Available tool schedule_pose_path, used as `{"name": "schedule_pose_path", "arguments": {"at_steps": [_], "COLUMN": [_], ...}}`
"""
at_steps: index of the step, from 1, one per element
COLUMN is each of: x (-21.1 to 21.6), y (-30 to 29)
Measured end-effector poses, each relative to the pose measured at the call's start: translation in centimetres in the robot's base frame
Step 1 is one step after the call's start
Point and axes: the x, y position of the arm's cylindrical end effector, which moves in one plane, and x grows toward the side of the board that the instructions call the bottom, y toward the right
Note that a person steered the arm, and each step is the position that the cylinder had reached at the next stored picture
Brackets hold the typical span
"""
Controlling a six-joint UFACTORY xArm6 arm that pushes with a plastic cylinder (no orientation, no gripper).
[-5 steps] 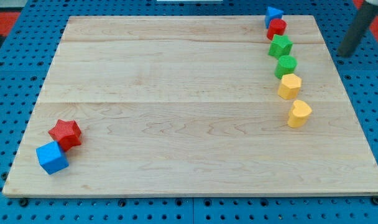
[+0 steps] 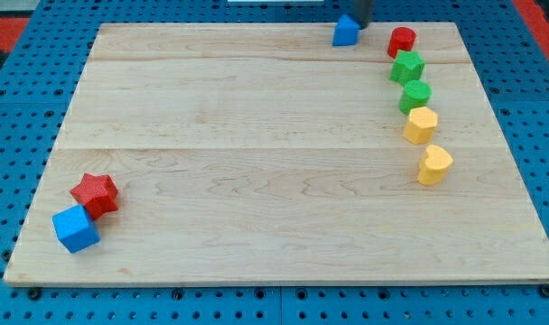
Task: Place the triangle diagonal to the red star
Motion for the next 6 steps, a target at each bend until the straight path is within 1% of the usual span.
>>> {"name": "schedule_pose_path", "arguments": {"at_steps": [1,2,3,4,5,6], "x": [1.5,5.3,8.6,12.6,14.7,15.8], "y": [-4.3,-4.8,-3.3,-9.3,-16.4,-21.3]}}
